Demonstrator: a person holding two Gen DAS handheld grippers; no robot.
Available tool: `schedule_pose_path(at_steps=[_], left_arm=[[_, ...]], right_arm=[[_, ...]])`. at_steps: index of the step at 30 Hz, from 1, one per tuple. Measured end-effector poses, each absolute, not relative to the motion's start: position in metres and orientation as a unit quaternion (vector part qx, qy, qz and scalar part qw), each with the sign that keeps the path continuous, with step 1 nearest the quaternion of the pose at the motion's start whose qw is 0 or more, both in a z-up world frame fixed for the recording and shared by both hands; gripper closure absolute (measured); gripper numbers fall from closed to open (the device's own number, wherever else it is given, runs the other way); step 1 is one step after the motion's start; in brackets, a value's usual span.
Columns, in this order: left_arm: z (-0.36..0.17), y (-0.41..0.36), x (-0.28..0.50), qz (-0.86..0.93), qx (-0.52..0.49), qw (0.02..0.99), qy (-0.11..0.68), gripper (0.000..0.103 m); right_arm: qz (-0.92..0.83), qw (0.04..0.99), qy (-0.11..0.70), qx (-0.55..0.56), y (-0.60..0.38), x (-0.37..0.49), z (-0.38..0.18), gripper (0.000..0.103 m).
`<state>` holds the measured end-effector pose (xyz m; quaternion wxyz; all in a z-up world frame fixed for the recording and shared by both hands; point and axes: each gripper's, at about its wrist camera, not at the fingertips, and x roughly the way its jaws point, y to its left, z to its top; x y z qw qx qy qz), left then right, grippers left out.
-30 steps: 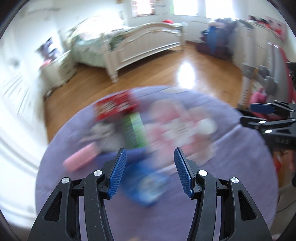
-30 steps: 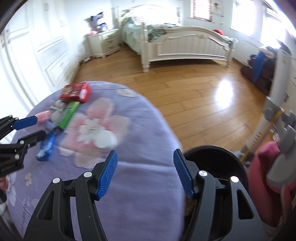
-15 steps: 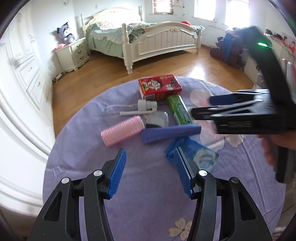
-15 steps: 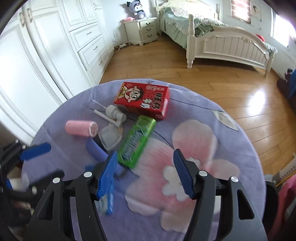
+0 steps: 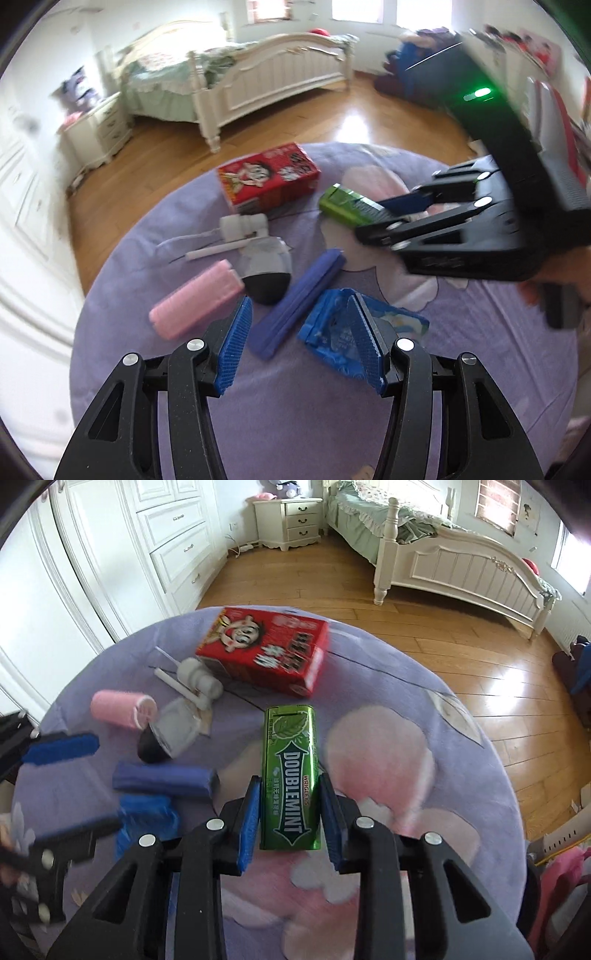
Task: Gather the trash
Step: 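Carry the blue packet and green gum box toward the black bin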
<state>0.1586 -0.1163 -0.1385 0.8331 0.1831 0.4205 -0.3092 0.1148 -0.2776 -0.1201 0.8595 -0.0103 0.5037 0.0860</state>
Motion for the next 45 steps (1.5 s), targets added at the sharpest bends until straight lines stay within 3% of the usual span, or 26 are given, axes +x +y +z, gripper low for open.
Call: schedule_pose_path(at_steps=[8, 11, 21, 29, 32, 36, 42, 45], left_arm=[[-0.160, -0.140, 0.176, -0.348, 0.214, 0.801, 0.437, 0.049], [-0.159, -0.134, 0.184, -0.344, 0.185, 0.799, 0.457, 0.058], [-0.164, -0.120, 0.132, -0.370, 0.189, 0.775, 0.476, 0.060], [-0.133, -0.123, 0.087, -0.384, 0.218, 0.784, 0.437, 0.060], [-0.129, -0.137, 0.080, -0.379, 0.217, 0.787, 0.436, 0.052], [-0.145, -0.162, 0.073, -0.336, 0.261, 0.796, 0.430, 0.052], [-0.152, -0.162, 0.073, -0.331, 0.230, 0.803, 0.438, 0.082], [-0.134, -0.154, 0.077, -0.333, 0.197, 0.815, 0.432, 0.086]], right_arm=[[0.067, 0.865, 0.497, 0.003, -0.310, 0.080, -0.113, 0.073], [0.065, 0.870, 0.489, 0.008, -0.315, 0.073, -0.107, 0.073], [0.077, 0.881, 0.467, 0.026, -0.319, 0.060, -0.097, 0.073], [0.074, 0.886, 0.457, 0.029, -0.324, 0.046, -0.087, 0.073], [0.071, 0.889, 0.452, 0.029, -0.326, 0.042, -0.083, 0.073], [0.070, 0.891, 0.446, 0.035, -0.329, 0.034, -0.079, 0.073], [0.062, 0.894, 0.443, 0.034, -0.339, 0.021, -0.075, 0.073], [0.061, 0.895, 0.441, 0.035, -0.343, 0.014, -0.073, 0.073]])
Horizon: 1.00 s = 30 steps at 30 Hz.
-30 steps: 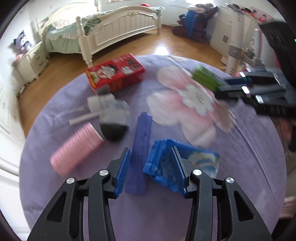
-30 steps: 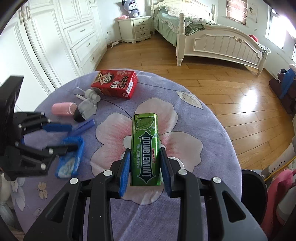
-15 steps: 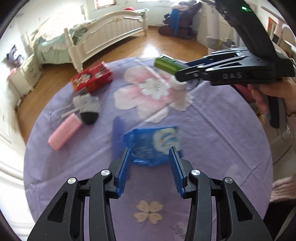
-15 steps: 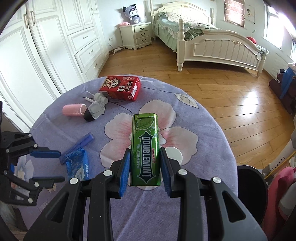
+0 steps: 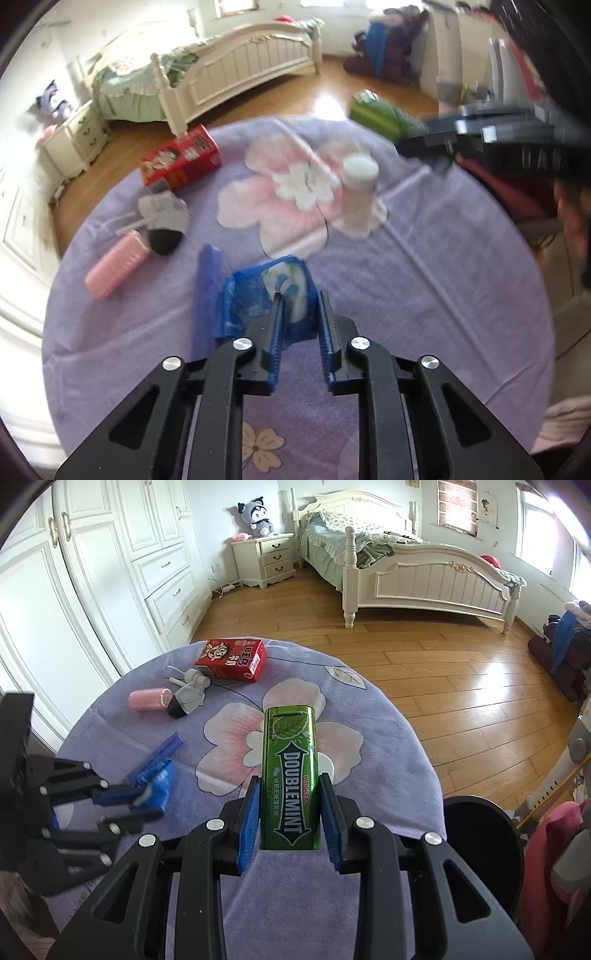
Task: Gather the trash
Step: 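Carry the blue packet and green gum box toward the black bin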
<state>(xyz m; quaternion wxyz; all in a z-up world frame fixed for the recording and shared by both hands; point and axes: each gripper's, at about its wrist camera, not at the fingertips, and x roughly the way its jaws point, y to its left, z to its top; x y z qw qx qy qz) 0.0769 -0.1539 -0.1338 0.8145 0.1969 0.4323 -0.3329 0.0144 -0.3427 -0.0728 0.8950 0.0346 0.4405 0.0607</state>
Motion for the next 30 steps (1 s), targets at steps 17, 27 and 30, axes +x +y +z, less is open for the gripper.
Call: schedule_pose_path(at_steps=[17, 27, 30], left_arm=[[-0.098, -0.187, 0.059, -0.353, 0.185, 0.823, 0.405, 0.086], [-0.074, -0.246, 0.043, -0.399, 0.203, 0.815, 0.369, 0.086], [-0.072, -0.270, 0.042, -0.415, 0.202, 0.809, 0.362, 0.086]], right_arm=[[0.045, 0.904, 0.424, 0.025, -0.359, -0.029, -0.059, 0.073], [-0.003, 0.910, 0.413, 0.030, -0.397, -0.054, -0.054, 0.073], [-0.021, 0.909, 0.414, 0.038, -0.413, -0.060, -0.056, 0.073]])
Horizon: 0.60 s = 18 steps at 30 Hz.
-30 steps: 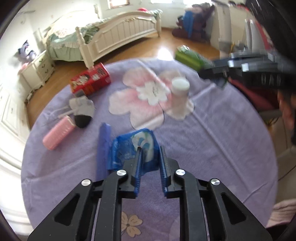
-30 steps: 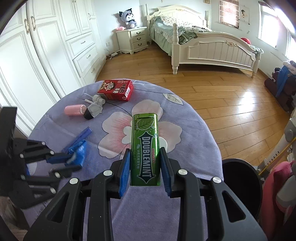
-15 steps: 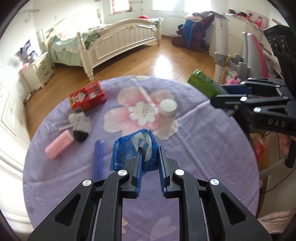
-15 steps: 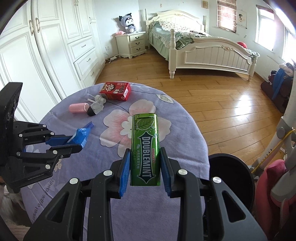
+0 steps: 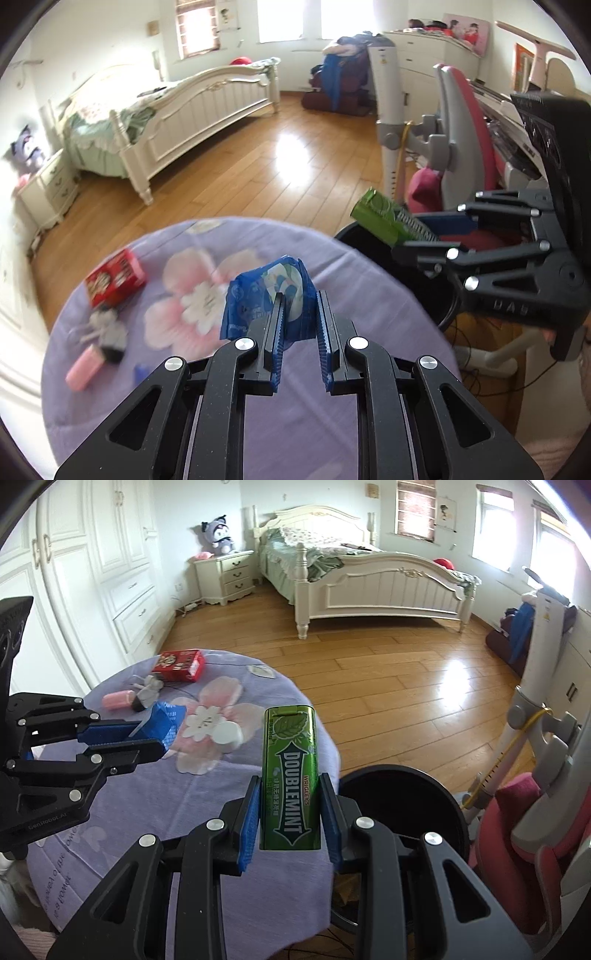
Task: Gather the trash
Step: 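Open both tools over the bin to drop the packet and gum box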
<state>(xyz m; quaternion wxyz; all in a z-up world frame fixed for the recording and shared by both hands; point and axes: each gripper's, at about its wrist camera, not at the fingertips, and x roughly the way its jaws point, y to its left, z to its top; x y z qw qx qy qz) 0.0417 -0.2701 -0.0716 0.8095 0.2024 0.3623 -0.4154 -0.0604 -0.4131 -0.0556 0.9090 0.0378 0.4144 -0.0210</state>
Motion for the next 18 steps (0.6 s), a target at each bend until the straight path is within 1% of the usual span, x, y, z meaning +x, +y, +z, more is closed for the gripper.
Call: schedule_pose_path(at_steps=[6, 14, 18], left_arm=[[-0.081, -0.332, 0.041, -0.453, 0.206, 0.786, 0.366, 0.086], [-0.117, -0.428, 0.039, -0.501, 0.199, 0.743, 0.397, 0.086], [-0.133, -0.461, 0.035, -0.501, 0.217, 0.740, 0.394, 0.085]], right_arm=[[-0.068, 0.902, 0.422, 0.055, -0.454, -0.071, -0.066, 0.073], [-0.137, 0.877, 0.450, 0.098, -0.516, -0.082, -0.099, 0.073], [-0.161, 0.866, 0.461, 0.109, -0.533, -0.084, -0.112, 0.073]])
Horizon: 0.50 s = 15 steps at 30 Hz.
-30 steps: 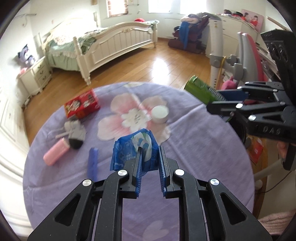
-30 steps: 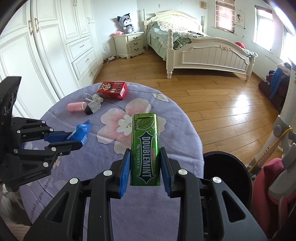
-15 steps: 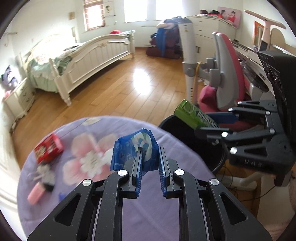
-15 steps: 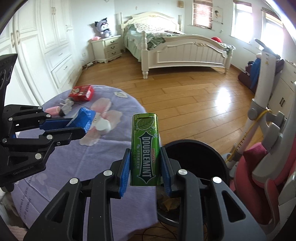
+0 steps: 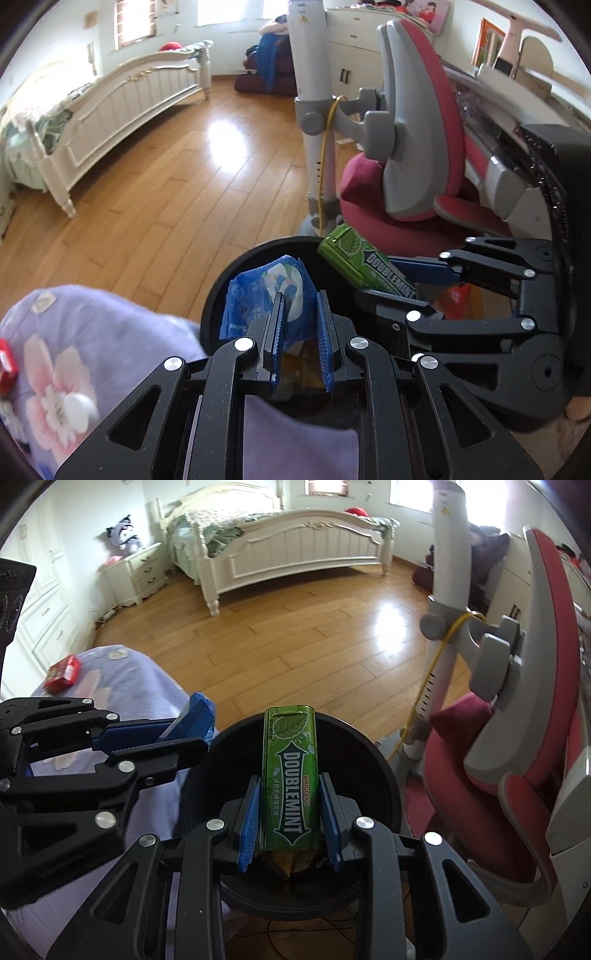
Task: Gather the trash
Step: 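Open both tools over the bin to drop the packet and gum box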
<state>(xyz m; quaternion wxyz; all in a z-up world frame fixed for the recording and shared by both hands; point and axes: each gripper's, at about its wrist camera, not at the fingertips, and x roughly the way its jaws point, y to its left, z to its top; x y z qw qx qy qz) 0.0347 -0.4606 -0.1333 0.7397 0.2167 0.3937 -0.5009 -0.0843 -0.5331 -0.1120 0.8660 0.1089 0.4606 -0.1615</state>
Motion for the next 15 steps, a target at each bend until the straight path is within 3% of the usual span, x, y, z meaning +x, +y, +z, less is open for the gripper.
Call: schedule_pose_path(at_steps=[5, 9, 11, 15], left_arm=[[-0.136, -0.472, 0.034, -0.474, 0.229, 0.762, 0.376, 0.077], [-0.131, -0.466, 0.043, -0.456, 0.214, 0.779, 0.373, 0.052], [-0.127, -0.458, 0.046, -0.453, 0.204, 0.785, 0.371, 0.050], [-0.116, -0.435, 0.045, -0.431, 0.210, 0.804, 0.352, 0.050]], right_arm=[[-0.184, 0.858, 0.465, 0.117, -0.547, -0.083, -0.118, 0.061], [-0.201, 0.857, 0.457, 0.128, -0.554, -0.087, -0.115, 0.046], [-0.204, 0.859, 0.450, 0.131, -0.555, -0.089, -0.112, 0.039], [-0.198, 0.868, 0.440, 0.120, -0.544, -0.085, -0.102, 0.038]])
